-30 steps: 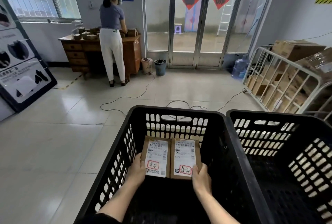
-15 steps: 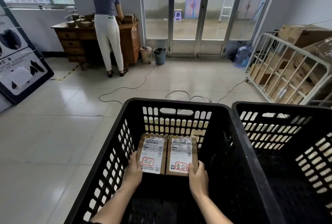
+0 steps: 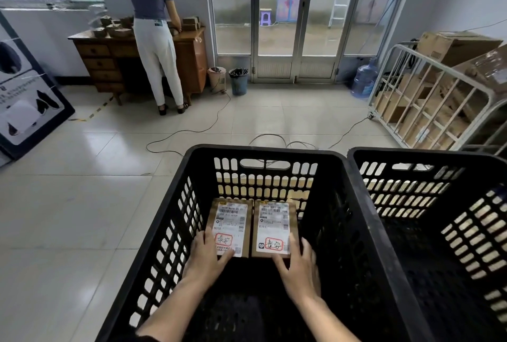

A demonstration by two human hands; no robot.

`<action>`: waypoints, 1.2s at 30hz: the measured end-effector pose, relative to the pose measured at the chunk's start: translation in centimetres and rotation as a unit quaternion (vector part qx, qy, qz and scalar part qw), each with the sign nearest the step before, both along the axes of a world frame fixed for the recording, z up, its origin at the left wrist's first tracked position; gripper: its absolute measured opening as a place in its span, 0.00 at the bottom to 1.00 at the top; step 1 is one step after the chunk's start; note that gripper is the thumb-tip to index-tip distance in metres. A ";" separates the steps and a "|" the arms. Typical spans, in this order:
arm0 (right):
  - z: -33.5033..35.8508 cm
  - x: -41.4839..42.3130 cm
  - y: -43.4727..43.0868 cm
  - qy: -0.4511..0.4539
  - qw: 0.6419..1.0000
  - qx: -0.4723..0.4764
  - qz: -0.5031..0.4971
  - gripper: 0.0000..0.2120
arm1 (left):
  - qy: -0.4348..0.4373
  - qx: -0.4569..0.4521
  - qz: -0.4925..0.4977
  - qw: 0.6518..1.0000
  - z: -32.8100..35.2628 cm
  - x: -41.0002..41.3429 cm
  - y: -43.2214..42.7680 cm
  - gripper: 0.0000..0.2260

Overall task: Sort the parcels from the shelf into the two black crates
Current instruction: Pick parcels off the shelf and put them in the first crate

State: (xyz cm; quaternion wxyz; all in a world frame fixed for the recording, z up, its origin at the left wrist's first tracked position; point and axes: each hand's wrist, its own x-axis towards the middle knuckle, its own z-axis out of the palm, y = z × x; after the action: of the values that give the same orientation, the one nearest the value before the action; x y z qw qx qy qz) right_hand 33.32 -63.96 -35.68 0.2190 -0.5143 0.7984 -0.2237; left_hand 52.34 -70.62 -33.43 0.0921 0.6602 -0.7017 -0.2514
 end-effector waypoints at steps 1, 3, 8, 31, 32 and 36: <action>-0.1 0.1 0.0 -0.002 1.000 0.002 0.003 0.31 | 0.003 0.007 0.003 1.000 -0.1 0.1 0.1 0.33; -0.4 0.4 0.0 -0.024 1.000 0.002 -0.002 0.32 | 0.008 0.011 0.005 1.000 -0.3 0.2 0.3 0.33; -0.3 1.0 -1.0 0.042 0.998 -0.051 0.006 0.32 | -0.078 -0.044 -0.047 0.995 -0.7 -0.4 0.2 0.34; 2.8 1.0 -1.9 0.145 0.986 -0.005 0.086 0.25 | -0.184 -0.037 -0.138 0.972 2.5 -1.4 0.4 0.28; 3.2 1.1 -1.5 0.147 0.985 0.001 0.088 0.25 | -0.177 -0.046 -0.139 0.973 3.0 -1.4 0.8 0.27; 5.2 1.4 0.0 0.149 0.984 -0.017 0.091 0.22 | -0.152 -0.079 -0.129 0.977 4.9 -1.1 2.3 0.26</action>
State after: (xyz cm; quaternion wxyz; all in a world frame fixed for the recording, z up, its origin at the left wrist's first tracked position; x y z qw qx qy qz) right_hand 34.75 -63.94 -30.43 0.1082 -0.6163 0.7679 -0.1374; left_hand 51.27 -68.31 -28.52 0.0033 0.5851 -0.8045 -0.1020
